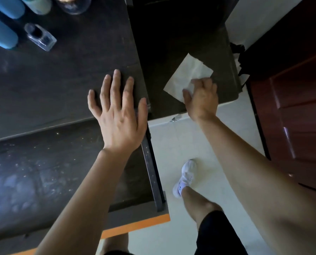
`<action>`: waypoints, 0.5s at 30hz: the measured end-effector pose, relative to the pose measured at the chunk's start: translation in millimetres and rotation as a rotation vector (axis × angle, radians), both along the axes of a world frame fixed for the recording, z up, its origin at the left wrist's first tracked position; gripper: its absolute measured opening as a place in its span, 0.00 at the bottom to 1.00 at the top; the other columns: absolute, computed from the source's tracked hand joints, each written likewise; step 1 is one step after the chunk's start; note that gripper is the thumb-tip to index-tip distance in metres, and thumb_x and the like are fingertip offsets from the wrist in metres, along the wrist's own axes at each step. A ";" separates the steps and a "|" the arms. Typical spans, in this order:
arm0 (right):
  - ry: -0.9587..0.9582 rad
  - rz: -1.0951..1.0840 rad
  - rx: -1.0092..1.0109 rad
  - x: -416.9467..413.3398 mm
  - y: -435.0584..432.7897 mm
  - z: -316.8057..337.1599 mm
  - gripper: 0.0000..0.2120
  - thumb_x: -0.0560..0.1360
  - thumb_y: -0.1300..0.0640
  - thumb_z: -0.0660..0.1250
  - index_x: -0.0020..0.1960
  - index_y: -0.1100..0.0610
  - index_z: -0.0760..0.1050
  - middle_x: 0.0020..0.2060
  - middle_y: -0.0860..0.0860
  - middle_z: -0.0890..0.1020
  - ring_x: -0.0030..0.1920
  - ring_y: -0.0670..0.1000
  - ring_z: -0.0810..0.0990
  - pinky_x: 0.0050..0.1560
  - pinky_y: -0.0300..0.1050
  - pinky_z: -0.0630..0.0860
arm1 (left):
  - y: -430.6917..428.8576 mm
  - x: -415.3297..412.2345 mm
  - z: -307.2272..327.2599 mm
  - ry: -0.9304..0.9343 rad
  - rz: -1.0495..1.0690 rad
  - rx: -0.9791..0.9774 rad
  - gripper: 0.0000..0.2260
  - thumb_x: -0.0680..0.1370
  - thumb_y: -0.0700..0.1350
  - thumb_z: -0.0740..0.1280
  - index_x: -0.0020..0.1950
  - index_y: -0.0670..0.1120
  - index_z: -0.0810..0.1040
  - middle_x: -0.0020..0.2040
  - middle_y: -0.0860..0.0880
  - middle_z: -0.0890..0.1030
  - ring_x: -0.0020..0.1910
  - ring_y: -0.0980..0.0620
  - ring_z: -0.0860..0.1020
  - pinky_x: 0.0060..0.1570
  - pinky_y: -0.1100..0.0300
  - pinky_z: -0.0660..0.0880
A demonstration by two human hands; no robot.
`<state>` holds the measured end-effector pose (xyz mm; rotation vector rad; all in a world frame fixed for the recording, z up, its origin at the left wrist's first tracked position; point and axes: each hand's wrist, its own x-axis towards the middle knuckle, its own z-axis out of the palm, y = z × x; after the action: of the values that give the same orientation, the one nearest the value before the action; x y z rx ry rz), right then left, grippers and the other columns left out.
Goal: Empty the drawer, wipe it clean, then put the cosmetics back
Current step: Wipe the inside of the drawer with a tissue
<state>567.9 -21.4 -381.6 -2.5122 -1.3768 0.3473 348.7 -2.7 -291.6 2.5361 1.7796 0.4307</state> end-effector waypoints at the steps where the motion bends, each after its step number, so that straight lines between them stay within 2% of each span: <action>1: -0.007 -0.008 0.036 -0.5 -1.5 -3.5 0.16 0.77 0.49 0.67 0.60 0.57 0.78 0.59 0.58 0.76 0.58 0.60 0.73 0.52 0.52 0.76 | -0.4 0.8 -1.2 0.008 0.000 0.022 0.24 0.82 0.58 0.54 0.73 0.47 0.69 0.76 0.45 0.66 0.75 0.45 0.62 0.71 0.38 0.55; 4: 0.056 -0.025 0.118 -1.9 -6.2 -4.1 0.11 0.77 0.52 0.69 0.56 0.56 0.81 0.56 0.57 0.78 0.55 0.59 0.75 0.51 0.51 0.76 | -1.6 0.9 -1.7 0.062 -0.010 0.036 0.28 0.80 0.63 0.55 0.73 0.47 0.69 0.76 0.44 0.66 0.75 0.43 0.63 0.71 0.38 0.56; 7: 0.138 -0.038 0.116 -1.9 -14.4 8.8 0.10 0.77 0.53 0.69 0.56 0.55 0.81 0.56 0.55 0.78 0.57 0.58 0.75 0.53 0.52 0.76 | -1.5 -0.4 2.7 0.106 -0.017 -0.002 0.31 0.80 0.65 0.54 0.75 0.47 0.66 0.77 0.44 0.63 0.76 0.43 0.61 0.71 0.38 0.54; 9: 0.195 -0.077 0.130 -3.3 -23.3 23.5 0.10 0.78 0.52 0.68 0.57 0.54 0.80 0.57 0.54 0.77 0.58 0.56 0.75 0.53 0.48 0.76 | -0.6 -1.7 7.2 0.109 -0.023 -0.061 0.30 0.80 0.65 0.54 0.76 0.47 0.65 0.78 0.45 0.61 0.77 0.43 0.58 0.72 0.38 0.53; 11: 0.240 -0.123 0.168 -8.2 -34.5 42.2 0.10 0.79 0.51 0.67 0.58 0.53 0.80 0.58 0.53 0.77 0.58 0.54 0.77 0.51 0.41 0.73 | -0.3 -5.4 15.1 0.060 -0.055 -0.152 0.29 0.80 0.63 0.55 0.76 0.47 0.64 0.78 0.45 0.60 0.78 0.44 0.56 0.73 0.38 0.51; 15: 0.322 -0.176 0.216 -31.7 -56.8 82.5 0.11 0.79 0.52 0.66 0.59 0.55 0.79 0.57 0.54 0.78 0.54 0.53 0.79 0.51 0.34 0.67 | -11.6 -32.2 34.3 -0.071 -0.070 -0.289 0.25 0.81 0.60 0.55 0.73 0.47 0.68 0.78 0.45 0.59 0.78 0.45 0.55 0.74 0.39 0.49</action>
<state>536.2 -78.3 -299.1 -2.2598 -1.0061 0.5108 316.5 -14.3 -257.3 2.3447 1.5923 0.2372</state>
